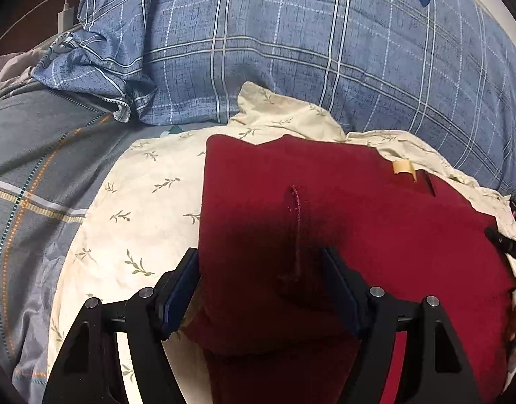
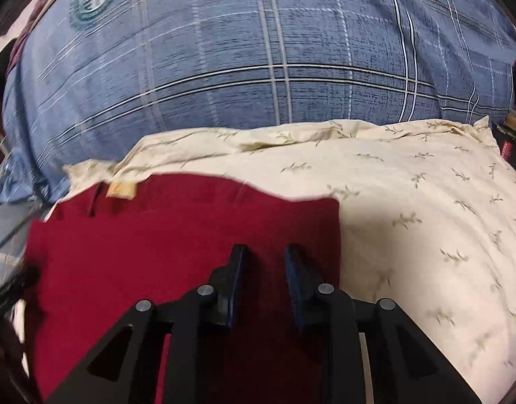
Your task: Fold small clothes
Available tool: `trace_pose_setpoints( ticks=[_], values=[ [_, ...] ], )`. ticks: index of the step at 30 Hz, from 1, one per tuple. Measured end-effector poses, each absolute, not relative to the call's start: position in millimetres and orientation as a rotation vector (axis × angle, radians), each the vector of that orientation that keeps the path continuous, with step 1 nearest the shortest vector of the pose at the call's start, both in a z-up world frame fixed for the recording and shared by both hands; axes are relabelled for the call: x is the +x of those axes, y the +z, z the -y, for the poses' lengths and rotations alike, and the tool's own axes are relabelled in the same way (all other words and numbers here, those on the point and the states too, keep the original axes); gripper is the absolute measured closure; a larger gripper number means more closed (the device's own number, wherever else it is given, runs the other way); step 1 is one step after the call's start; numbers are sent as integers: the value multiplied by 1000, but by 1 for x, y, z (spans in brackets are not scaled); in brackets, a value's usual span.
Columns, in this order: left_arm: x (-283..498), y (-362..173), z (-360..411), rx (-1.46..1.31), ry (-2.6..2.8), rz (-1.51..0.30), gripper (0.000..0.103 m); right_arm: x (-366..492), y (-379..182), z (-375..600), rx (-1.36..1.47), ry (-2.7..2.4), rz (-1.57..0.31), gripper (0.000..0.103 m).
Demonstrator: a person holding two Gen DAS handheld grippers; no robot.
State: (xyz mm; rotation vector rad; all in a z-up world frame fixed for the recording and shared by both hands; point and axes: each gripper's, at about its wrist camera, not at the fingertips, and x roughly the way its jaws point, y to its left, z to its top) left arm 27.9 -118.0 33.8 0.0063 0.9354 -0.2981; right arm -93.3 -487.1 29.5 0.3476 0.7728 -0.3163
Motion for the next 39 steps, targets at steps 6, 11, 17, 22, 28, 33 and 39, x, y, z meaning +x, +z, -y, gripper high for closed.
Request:
trace_pose_setpoints(
  ticks=[6, 11, 17, 22, 28, 33, 39],
  values=[
    [31, 33, 121, 18, -292, -932, 28, -113, 45, 478, 349, -309, -788, 70],
    [30, 33, 120, 21, -291, -927, 29, -159, 49, 464, 327, -298, -767, 59],
    [24, 34, 119, 33, -291, -911, 30, -169, 32, 464, 338, -327, -811, 57],
    [20, 35, 116, 28, -297, -906, 30, -191, 45, 458, 339, -306, -795, 52],
    [-2, 45, 99, -16, -334, -905, 30, -231, 43, 456, 431, -221, -793, 42],
    [-36, 59, 82, -50, -367, -911, 30, -269, 41, 451, 452, -185, -793, 40],
    [-88, 61, 51, -84, -358, -948, 30, -309, 31, 438, 460, -77, -823, 34]
  ],
)
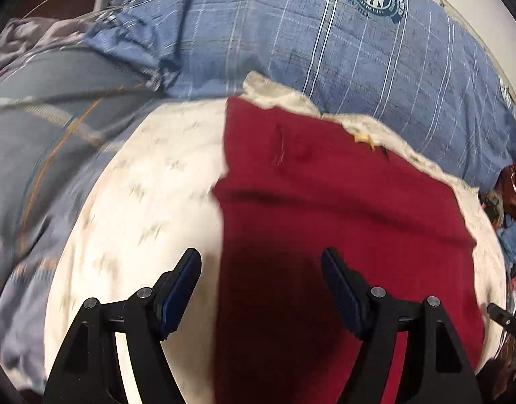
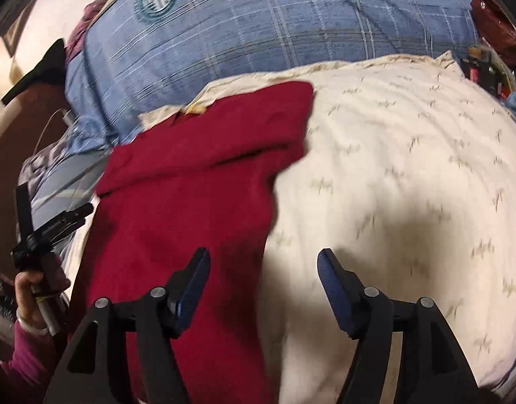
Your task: Fold small clothes
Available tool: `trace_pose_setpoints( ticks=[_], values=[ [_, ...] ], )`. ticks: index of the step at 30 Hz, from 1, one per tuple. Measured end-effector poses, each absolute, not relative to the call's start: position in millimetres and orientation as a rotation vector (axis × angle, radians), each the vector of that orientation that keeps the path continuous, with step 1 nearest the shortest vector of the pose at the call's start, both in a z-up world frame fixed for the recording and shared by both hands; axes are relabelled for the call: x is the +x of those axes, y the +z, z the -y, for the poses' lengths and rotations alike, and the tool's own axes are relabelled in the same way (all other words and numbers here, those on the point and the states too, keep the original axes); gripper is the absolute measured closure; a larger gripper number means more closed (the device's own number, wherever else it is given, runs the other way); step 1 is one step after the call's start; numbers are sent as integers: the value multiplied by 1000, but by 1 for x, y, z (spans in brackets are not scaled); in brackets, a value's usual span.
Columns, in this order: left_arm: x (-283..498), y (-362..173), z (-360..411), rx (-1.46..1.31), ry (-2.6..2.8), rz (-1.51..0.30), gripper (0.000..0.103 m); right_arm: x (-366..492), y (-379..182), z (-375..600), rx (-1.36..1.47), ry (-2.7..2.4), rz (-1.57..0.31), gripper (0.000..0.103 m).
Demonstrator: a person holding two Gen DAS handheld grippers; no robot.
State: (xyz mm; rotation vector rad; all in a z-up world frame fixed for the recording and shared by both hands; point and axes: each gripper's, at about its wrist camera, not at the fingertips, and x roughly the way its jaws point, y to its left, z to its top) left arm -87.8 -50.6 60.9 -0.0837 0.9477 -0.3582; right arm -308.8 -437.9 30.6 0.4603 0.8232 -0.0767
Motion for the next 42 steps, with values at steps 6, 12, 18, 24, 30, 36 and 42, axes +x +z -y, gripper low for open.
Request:
trace_pose_setpoints(
  ticks=[6, 12, 18, 24, 30, 36, 42],
  values=[
    [-148, 69, 27, -83, -405, -971, 30, -342, 11, 420, 505, 45, -885, 34],
    [-196, 64, 7, -34, -414, -1038, 30, -366, 1, 395, 491, 124, -904, 34],
    [-226, 62, 0, -5, -419, -1108, 30, -378, -5, 379, 466, 170, -926, 33],
    [-244, 61, -4, -14, -422, -1145, 30, -383, -18, 380, 513, 198, -987, 32],
    [-251, 58, 3, 19, -454, -1144, 30, -389, -30, 377, 567, 237, -1026, 33],
    [-241, 45, 6, 8, -468, -1171, 32, -385, -37, 370, 548, 217, -1078, 62],
    [-238, 41, 4, 10, -456, -1159, 41, -386, -43, 376, 585, 209, -1083, 76]
  ],
)
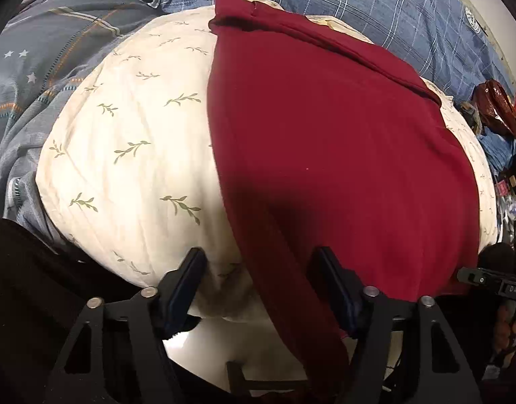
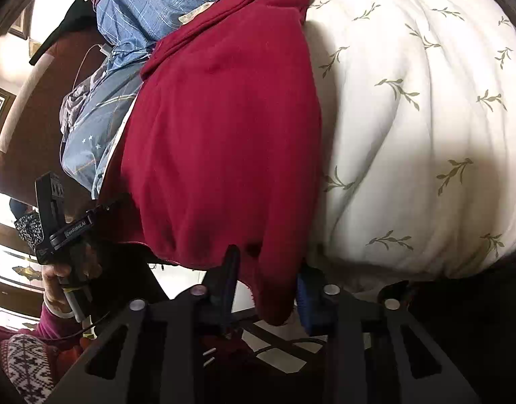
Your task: Fold small clothes
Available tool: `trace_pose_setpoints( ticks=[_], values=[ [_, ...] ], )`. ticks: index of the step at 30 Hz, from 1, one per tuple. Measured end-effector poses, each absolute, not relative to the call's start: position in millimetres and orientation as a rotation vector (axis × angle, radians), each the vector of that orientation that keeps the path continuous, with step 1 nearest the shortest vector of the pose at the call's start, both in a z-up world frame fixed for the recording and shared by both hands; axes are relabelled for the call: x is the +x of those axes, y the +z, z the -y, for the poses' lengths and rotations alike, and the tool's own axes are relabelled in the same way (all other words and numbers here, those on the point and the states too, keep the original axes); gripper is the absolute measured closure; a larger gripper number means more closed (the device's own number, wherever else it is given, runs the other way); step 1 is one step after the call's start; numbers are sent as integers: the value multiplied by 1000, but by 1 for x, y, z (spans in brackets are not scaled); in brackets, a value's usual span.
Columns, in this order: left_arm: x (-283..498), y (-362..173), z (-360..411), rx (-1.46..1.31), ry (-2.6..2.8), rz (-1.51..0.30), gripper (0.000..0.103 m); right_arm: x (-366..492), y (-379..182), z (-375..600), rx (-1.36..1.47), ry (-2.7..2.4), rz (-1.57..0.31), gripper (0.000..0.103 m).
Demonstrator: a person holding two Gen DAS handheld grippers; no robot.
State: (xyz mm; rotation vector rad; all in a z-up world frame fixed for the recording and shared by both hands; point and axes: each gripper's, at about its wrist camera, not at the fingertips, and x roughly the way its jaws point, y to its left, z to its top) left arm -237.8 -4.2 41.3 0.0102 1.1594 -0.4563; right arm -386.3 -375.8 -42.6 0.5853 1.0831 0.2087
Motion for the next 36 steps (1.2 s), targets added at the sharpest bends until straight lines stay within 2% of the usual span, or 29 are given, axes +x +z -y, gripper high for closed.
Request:
trace_pose_setpoints(
  ticks=[3, 5, 8, 13, 18, 22, 26, 36],
  values=[
    [-239, 42, 3, 6, -456, -1154, 51, -388, -43, 370, 563, 216, -1071, 72],
    [-240, 43, 2, 15, -462, -1152, 75, -387, -42, 361, 524, 232, -1078, 73],
    [-240, 45, -3, -22, -489, -1163, 96, -389, -33, 357, 519, 265, -1047, 91],
    [-237, 67, -17, -129, -581, -1152, 98, -401, -1, 360, 627, 384, -936, 94],
    [-235, 110, -41, -196, -633, -1036, 98, -416, 41, 360, 672, 509, -812, 95],
    [-234, 123, -45, -179, -623, -991, 98, -415, 41, 361, 680, 505, -813, 95],
    [-233, 119, -35, -156, -650, -993, 98, -403, 34, 371, 718, 472, -814, 95],
    [-161, 150, -12, -214, -650, -833, 98, -327, 91, 430, 694, 360, -577, 95]
  ],
)
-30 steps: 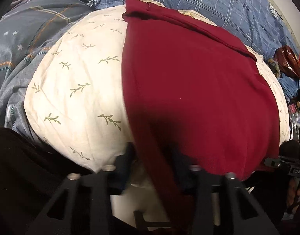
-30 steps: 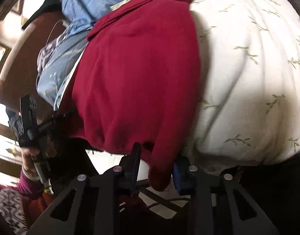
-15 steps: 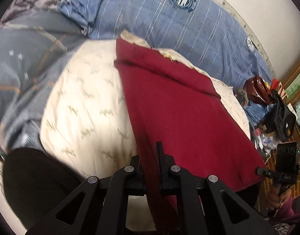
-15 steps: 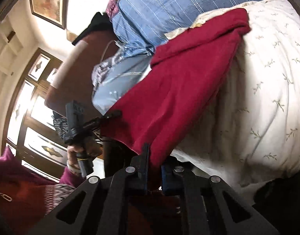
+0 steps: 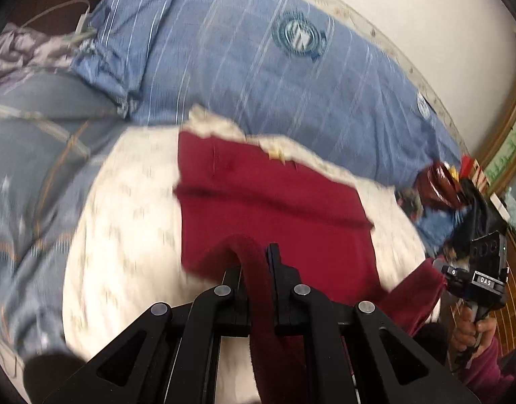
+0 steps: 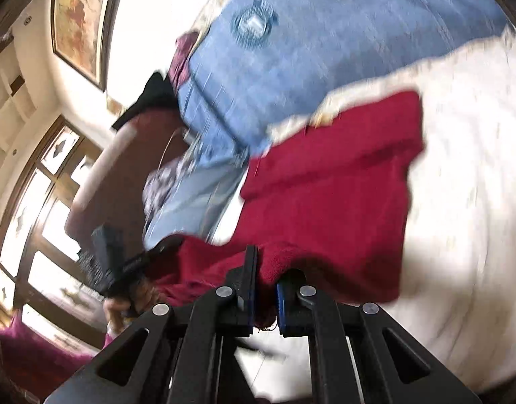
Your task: Fold small clothes
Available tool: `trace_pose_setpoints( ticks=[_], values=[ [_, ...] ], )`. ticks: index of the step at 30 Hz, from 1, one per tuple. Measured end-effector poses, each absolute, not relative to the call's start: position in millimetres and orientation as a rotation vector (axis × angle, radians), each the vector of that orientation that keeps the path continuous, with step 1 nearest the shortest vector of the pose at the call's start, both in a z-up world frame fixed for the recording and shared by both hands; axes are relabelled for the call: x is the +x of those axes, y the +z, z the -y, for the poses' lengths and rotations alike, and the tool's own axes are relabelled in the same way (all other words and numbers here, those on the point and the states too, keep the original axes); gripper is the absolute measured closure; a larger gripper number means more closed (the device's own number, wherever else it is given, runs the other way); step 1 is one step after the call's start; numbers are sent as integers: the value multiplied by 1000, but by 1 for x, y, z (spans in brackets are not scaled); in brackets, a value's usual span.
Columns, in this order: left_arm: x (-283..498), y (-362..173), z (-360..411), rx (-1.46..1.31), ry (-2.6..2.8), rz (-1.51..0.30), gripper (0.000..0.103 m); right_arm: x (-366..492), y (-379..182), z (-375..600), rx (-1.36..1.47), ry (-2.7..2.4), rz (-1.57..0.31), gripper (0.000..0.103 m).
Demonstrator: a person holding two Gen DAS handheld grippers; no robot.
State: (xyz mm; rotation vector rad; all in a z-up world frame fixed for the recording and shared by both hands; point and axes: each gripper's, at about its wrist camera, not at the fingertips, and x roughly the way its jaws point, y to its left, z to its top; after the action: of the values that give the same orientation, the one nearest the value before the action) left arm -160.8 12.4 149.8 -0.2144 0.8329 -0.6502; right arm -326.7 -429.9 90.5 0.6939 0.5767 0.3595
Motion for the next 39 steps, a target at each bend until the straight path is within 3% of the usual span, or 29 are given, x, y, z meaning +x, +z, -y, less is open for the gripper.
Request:
trace_pose_setpoints(
  ticks=[9, 24, 29, 30, 32, 34, 35, 39],
  values=[
    [-70, 138, 47, -227, -605, -772, 98, -230, 104, 462, 667, 203, -518, 95],
    [72, 55, 119, -294, -525, -897, 97, -111, 50, 517, 704, 51, -621, 95],
    [94, 43, 128, -296, -537, -928, 88, -88, 33, 527, 746, 35, -694, 90],
    [94, 43, 124, -305, -542, -931, 86, -89, 35, 528, 756, 44, -689, 88],
    [96, 44, 120, -318, -553, -937, 81, -100, 46, 531, 756, 48, -642, 70],
    [94, 48, 116, -316, -572, -933, 76, -114, 60, 532, 736, 7, -577, 39],
    [92, 50, 114, -317, -580, -930, 67, -122, 66, 532, 719, -15, -547, 37],
    [85, 57, 109, -322, -618, -911, 57, -122, 74, 513, 628, 18, -608, 38]
  ],
)
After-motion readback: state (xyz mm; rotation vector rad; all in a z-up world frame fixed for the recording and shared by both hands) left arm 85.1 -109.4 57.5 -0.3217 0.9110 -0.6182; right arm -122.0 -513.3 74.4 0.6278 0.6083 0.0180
